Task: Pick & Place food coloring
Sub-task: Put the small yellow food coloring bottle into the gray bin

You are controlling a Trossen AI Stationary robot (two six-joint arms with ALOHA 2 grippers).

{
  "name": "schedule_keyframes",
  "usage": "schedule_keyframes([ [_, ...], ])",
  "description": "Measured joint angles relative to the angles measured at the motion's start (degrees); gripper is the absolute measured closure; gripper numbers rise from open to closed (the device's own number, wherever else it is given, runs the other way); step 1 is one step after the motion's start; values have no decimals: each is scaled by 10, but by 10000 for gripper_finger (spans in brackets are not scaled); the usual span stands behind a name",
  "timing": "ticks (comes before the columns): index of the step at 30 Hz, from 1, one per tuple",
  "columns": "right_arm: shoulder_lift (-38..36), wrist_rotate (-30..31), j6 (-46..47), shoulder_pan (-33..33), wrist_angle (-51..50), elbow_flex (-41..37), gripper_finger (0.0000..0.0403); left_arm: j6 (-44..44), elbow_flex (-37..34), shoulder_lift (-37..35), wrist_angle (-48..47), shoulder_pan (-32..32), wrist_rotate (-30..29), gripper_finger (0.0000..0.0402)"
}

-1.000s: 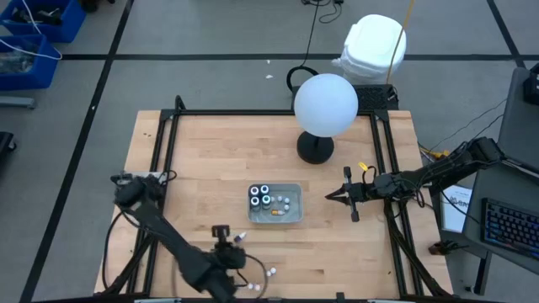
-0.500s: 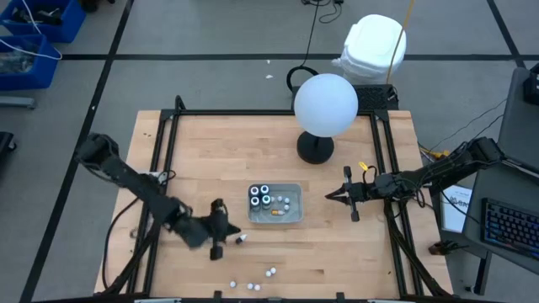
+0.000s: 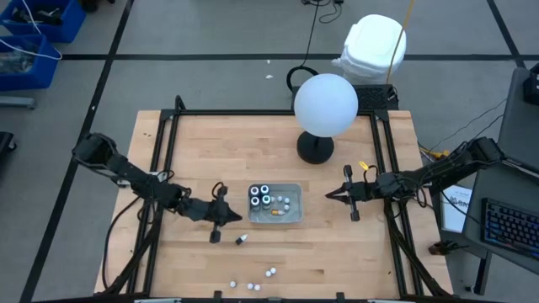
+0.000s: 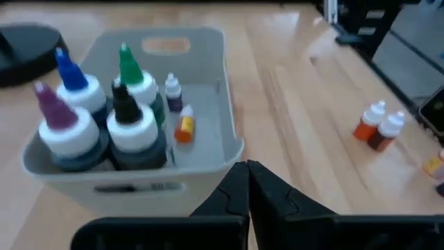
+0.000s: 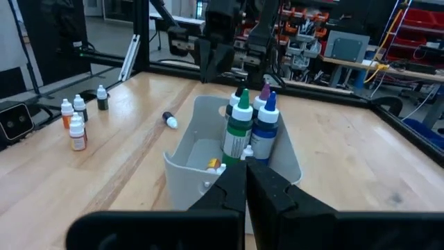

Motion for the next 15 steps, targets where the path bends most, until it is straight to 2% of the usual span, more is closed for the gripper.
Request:
schedule_keyframes([
  [4, 3, 0, -12, 5, -11, 28, 403, 23, -4, 0, 4, 0, -10, 388],
  [8, 22, 2, -13, 26, -100, 89, 403, 52, -4, 0, 8, 0, -18, 388],
  [11, 64, 35, -8, 55, -167, 150, 403, 57, -4, 0, 9, 0, -18, 395],
  [15, 156, 64, 26, 97, -272, 254, 403, 60, -4, 0, 9, 0, -25, 397],
])
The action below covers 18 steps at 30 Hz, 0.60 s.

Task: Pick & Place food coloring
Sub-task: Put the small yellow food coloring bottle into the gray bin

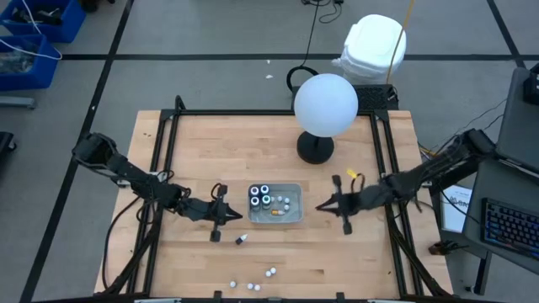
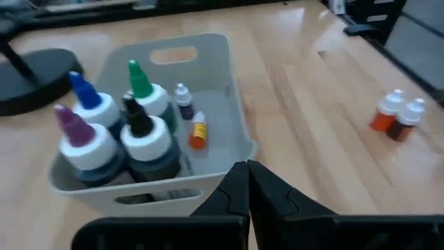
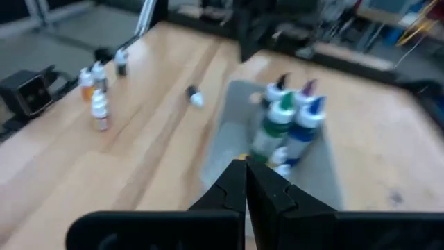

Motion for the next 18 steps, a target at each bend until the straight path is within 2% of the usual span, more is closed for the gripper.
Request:
schedule_keyframes([
  [5, 169, 32, 54, 52, -118, 159, 403, 4, 0, 0, 4, 0, -65, 375],
  [8, 267, 36, 66, 69, -163, 262, 403, 0, 0, 0, -4, 0, -80, 368],
  [18, 519, -53, 70, 63, -383, 606, 403, -3, 0, 0, -63, 0, -87, 367],
])
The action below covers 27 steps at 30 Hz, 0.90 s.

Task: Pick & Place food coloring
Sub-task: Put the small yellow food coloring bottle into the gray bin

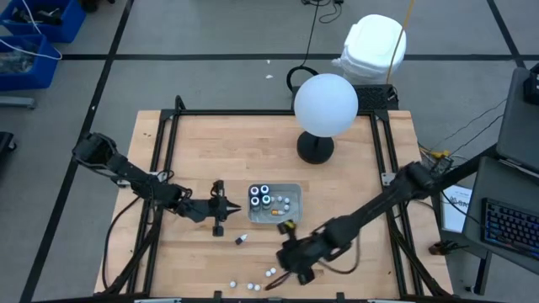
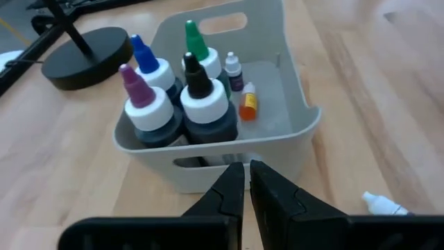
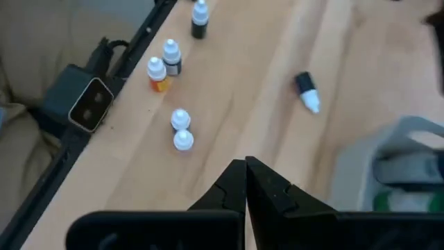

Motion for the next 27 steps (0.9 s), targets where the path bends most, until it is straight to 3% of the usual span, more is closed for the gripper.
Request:
schedule_keyframes([
  [5, 67, -52, -14, -14, -9, 65, 403, 2, 0, 0, -1, 0, -10, 366],
  [11, 97, -59, -25, -18, 13, 67, 392, -3, 0, 0, -3, 0, -7, 366],
  [19, 99, -63, -11, -10, 27, 67, 287, -2, 0, 0, -4, 0, -7, 366],
  [22, 99, -98, -10, -6, 28, 67, 251, -2, 0, 0, -4, 0, -7, 366],
  [27, 114, -79, 8, 3, 30, 66, 226, -2, 0, 0, -4, 0, -7, 366],
])
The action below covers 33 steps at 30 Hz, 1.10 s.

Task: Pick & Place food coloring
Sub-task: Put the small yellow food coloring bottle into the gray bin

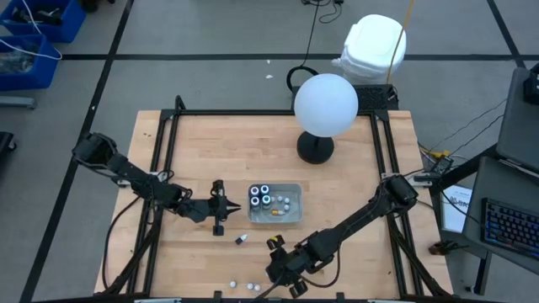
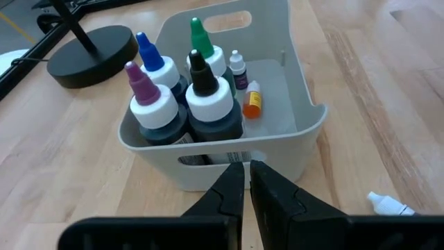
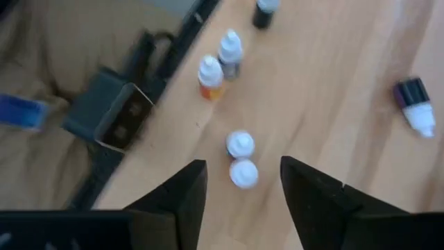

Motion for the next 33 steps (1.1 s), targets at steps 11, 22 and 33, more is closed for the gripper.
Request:
schedule_keyframes([
  [11, 25, 23, -6, 4, 26, 0, 236, 2, 0, 0, -3, 0, 0, 366],
  [22, 25, 22, -1, 7, 78, -44, 237, 3, 0, 0, -5, 0, 0, 366],
  [33, 25, 21, 9, 7, 97, -63, 237, 5, 0, 0, -9, 0, 0, 366],
])
